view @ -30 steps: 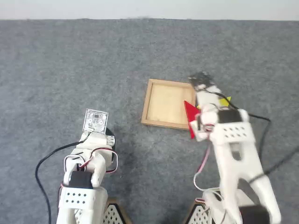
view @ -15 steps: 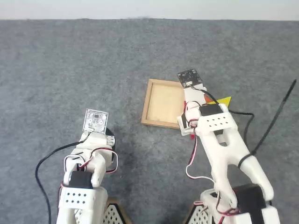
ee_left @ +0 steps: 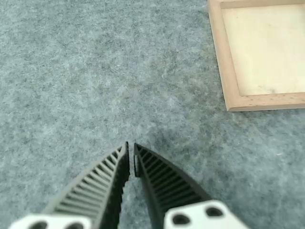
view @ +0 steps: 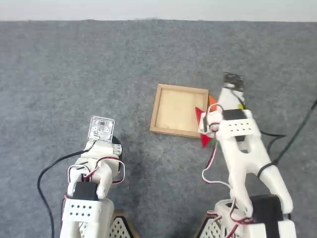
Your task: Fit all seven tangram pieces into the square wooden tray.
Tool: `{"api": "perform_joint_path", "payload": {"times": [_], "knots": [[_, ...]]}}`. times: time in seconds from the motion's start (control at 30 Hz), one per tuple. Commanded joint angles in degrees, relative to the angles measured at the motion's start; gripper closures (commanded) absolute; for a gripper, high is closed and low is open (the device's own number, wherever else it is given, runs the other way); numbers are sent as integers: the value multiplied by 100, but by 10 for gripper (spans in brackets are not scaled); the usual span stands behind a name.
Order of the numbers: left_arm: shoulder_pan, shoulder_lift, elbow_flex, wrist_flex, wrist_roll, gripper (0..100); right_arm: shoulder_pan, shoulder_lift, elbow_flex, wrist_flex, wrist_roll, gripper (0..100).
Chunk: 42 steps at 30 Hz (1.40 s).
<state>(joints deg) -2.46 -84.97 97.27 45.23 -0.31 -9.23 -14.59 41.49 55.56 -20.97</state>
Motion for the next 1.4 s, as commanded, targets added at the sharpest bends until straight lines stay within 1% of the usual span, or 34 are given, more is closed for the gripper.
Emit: {"api": "perform_joint_path", "payload": {"times": [0.0,0.1,0.2,0.33,0.4,0.47,0.57,0.73,0.97,1.1,1.37], "knots": [[-26,-70,-48,44,44,985,127,-75,-97,180,-88,792],[-26,-70,-48,44,44,985,127,-75,-97,198,-79,857],[-26,-70,-48,44,44,985,180,-13,-97,189,-79,864],[-26,-70,-48,44,44,985,646,-13,-97,242,-70,868],[-26,-70,-48,44,44,985,787,-13,-88,242,-62,908],[-26,-70,-48,44,44,985,804,-4,-88,233,114,954],[-26,-70,-48,44,44,985,716,-4,-79,233,237,988],[-26,-70,-48,44,44,985,664,57,-79,215,255,993],[-26,-70,-48,44,44,985,629,927,-659,295,255,993],[-26,-70,-48,44,44,985,382,1262,-800,286,246,993],[-26,-70,-48,44,44,985,57,1314,-1204,277,229,993]]}}
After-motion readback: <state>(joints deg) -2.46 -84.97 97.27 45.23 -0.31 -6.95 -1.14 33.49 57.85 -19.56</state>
